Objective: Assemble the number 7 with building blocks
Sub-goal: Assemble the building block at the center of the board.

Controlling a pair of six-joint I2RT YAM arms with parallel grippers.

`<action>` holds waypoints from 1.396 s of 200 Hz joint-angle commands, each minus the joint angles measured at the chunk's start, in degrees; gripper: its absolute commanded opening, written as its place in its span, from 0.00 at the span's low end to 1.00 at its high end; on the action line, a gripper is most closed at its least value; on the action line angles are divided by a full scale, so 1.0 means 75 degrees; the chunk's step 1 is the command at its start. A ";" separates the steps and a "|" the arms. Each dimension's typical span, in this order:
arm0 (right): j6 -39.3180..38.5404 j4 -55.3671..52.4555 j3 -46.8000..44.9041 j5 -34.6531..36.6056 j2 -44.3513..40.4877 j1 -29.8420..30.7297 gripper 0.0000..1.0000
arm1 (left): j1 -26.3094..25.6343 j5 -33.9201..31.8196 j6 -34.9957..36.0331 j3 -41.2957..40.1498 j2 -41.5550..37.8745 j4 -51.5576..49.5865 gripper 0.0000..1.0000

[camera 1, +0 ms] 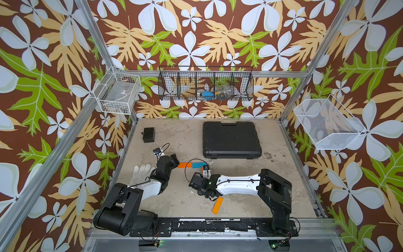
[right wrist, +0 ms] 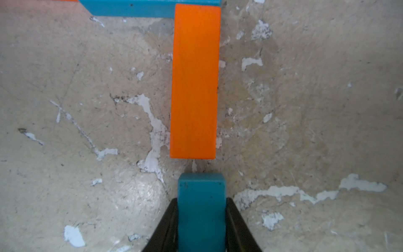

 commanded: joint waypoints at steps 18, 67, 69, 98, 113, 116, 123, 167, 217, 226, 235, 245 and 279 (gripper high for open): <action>-0.0078 0.0003 0.0042 0.0137 0.0039 -0.0035 0.32 | 0.0011 0.0024 0.0026 0.0055 0.0026 0.0046 0.72; -0.0119 0.0111 0.0036 0.0071 0.0050 -0.0058 0.31 | 0.0023 0.0022 0.0026 0.0052 0.0043 0.0047 0.72; -0.0115 0.0110 0.0036 0.0066 0.0050 -0.0066 0.31 | 0.0021 0.0022 0.0026 0.0049 0.0047 0.0046 0.72; -0.0114 0.0235 -0.0031 -0.0049 0.0034 -0.0122 0.32 | 0.0032 0.0042 0.0026 0.0052 0.0058 0.0046 0.73; -0.0108 0.0404 -0.0126 -0.0203 0.0008 -0.0139 0.32 | 0.0042 0.0056 0.0037 0.0064 0.0059 0.0046 0.73; -0.0104 0.0445 -0.0131 -0.0230 -0.0007 -0.0148 0.32 | 0.0034 0.0056 0.0030 0.0061 0.0059 0.0046 0.72; -0.0108 0.0472 -0.0150 -0.0266 -0.0008 -0.0142 0.32 | 0.0033 0.0067 0.0033 0.0060 0.0070 0.0052 0.72; -0.0073 0.0585 -0.0193 -0.0365 0.0012 -0.0150 0.32 | 0.0044 0.0078 0.0020 0.0060 0.0065 0.0039 0.72; -0.0037 0.0613 -0.0199 -0.0396 0.0019 -0.0151 0.33 | 0.0049 0.0101 0.0026 0.0062 0.0070 0.0044 0.72; -0.0021 0.0635 -0.0208 -0.0402 0.0016 -0.0158 0.33 | 0.0063 0.0115 0.0024 0.0063 0.0071 0.0041 0.72; -0.0009 0.0638 -0.0210 -0.0407 0.0030 -0.0151 0.33 | 0.0060 0.0107 0.0024 0.0071 0.0065 0.0045 0.72; -0.0012 0.0660 -0.0218 -0.0429 0.0027 -0.0158 0.34 | 0.0058 0.0116 0.0014 0.0072 0.0067 0.0046 0.72; -0.0008 0.0614 -0.0245 -0.0437 0.0076 -0.0153 0.53 | 0.0062 0.0128 0.0014 0.0078 0.0072 0.0045 0.72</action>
